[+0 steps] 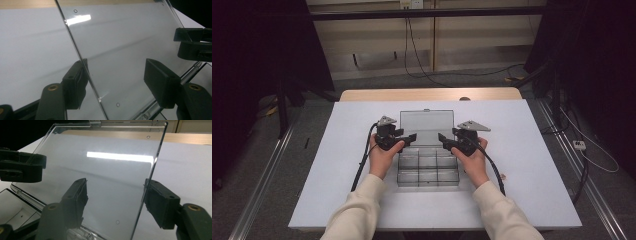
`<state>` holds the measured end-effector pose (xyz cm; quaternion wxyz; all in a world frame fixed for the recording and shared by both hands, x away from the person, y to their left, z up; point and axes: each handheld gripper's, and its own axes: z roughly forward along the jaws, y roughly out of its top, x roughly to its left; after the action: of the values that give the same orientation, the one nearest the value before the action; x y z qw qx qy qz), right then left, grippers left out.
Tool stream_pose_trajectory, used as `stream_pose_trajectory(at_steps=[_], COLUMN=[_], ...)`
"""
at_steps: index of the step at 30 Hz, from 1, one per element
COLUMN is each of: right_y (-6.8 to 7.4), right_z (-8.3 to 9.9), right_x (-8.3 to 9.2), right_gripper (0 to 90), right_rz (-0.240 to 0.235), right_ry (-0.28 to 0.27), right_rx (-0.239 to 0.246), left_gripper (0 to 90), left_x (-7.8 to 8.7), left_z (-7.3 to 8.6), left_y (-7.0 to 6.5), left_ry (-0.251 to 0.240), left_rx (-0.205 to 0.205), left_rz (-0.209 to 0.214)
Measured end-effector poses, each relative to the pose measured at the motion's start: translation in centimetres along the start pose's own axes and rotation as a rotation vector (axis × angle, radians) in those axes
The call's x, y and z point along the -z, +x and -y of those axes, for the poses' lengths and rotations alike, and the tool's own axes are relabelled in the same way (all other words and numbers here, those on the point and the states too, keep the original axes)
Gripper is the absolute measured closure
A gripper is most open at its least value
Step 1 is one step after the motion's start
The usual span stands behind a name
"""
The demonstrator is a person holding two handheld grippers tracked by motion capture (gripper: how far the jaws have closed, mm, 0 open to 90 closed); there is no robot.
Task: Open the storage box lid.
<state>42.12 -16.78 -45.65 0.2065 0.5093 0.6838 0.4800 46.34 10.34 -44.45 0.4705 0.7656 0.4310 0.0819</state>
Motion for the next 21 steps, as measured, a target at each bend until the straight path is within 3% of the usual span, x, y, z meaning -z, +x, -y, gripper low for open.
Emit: stream_pose_trajectory(at_steps=[21], right_y=[-0.19], right_z=[0.27], right_x=[-0.32], right_gripper=[31.0], right_rz=[-0.012], right_ry=[0.030], right_rx=[-0.040], left_gripper=[29.9], left_x=[-0.55], left_z=[0.22], left_y=[0.10], left_ry=[0.026], left_rx=[0.031], left_rz=[0.006])
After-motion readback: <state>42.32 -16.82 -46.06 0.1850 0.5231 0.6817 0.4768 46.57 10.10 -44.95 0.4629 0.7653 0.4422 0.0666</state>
